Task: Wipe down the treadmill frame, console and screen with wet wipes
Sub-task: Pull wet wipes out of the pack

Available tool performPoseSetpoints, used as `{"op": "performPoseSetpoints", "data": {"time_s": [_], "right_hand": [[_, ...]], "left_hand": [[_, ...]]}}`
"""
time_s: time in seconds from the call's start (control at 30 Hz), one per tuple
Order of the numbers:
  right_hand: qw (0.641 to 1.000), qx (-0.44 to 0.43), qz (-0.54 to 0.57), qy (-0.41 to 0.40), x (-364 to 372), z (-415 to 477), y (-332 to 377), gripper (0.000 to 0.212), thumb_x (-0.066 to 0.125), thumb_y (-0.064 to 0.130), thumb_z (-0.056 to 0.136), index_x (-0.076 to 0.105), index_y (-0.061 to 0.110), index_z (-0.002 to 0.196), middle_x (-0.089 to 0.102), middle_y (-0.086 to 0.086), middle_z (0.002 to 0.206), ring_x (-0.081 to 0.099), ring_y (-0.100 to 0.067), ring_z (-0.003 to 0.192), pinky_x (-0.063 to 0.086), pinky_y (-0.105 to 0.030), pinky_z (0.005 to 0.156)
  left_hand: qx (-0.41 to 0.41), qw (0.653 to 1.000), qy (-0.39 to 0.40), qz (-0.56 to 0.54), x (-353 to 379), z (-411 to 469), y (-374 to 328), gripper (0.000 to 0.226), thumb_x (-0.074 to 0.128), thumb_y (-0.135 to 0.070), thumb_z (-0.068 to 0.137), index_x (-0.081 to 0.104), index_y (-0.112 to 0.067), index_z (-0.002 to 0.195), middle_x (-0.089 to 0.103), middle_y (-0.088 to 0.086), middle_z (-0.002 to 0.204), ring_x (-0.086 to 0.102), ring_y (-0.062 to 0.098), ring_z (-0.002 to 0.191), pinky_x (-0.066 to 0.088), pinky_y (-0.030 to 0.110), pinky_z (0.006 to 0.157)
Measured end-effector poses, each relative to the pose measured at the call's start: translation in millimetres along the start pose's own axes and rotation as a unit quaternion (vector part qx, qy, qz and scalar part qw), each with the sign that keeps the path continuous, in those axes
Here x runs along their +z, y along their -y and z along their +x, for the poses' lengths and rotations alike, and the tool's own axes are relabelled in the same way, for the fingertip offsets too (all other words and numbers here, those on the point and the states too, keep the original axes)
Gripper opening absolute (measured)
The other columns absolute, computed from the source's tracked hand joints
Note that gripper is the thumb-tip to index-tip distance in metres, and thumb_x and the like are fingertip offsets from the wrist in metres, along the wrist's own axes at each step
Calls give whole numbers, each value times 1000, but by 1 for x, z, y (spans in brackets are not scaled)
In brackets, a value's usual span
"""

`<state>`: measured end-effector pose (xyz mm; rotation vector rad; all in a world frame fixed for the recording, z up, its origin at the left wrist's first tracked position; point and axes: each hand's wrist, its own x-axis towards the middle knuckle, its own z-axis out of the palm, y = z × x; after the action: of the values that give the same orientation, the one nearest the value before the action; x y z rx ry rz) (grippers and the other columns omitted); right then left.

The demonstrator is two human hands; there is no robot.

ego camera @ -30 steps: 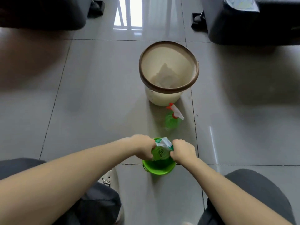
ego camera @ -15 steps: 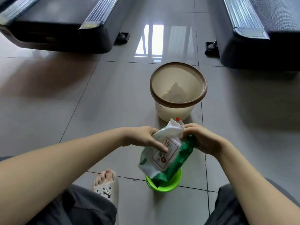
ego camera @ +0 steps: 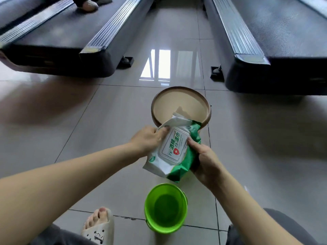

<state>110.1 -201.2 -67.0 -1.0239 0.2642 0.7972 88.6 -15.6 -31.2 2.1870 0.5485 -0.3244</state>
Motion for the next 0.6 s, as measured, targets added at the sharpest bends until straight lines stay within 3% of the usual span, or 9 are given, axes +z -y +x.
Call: {"op": "performPoseSetpoints", "data": {"time_s": [0.03,0.1,0.17,0.3,0.37,0.53,0.6], "right_hand": [[1000,-7,-10,-14,-2,2,3,37,61,26,96,66,3,125,75,-15,116,73,-30,104,62,-40,85],[998,-19,-35,-45,-3,7,5,30,57,24,102,68,3,121,77,-13,110,75,-28,98,63,-38,79],[997,-28,-42,-61,1,9,3,28,55,24,104,69,4,117,78,-12,105,76,-26,92,63,-37,75],[997,-46,-32,-46,15,9,-3,29,49,22,107,70,4,113,78,-16,101,76,-24,84,64,-34,72],[997,-62,-22,-37,18,8,-4,30,47,21,107,70,2,114,77,-16,101,76,-25,85,64,-34,72],[996,-76,2,-36,19,3,-4,28,46,19,108,69,4,112,78,-15,97,76,-23,80,63,-33,66],[996,-80,6,-50,15,3,-2,27,47,18,107,68,3,115,78,-12,93,75,-22,77,64,-33,68]], "left_hand": [[49,993,-53,88,-3,0,1,45,51,-58,100,62,-15,98,68,-2,87,67,23,80,56,44,71],[185,944,-162,219,-7,-7,2,26,61,-44,99,50,-21,106,55,-9,86,60,19,77,46,36,62],[287,904,-187,255,-6,-17,1,28,67,-38,94,53,-20,109,53,-8,91,59,22,79,42,33,63],[194,928,-133,289,11,-24,4,64,60,-75,82,48,-28,124,56,-8,109,56,16,96,55,37,80],[180,936,-141,269,11,-24,4,70,62,-77,80,47,-28,128,59,-6,114,58,16,100,55,37,84],[154,966,-122,170,6,-31,-11,51,68,-61,84,61,-26,120,65,-6,106,62,16,93,49,31,80],[146,976,-101,126,5,-33,-15,37,55,-58,86,68,-26,99,66,-12,89,61,13,82,47,32,71]]}}
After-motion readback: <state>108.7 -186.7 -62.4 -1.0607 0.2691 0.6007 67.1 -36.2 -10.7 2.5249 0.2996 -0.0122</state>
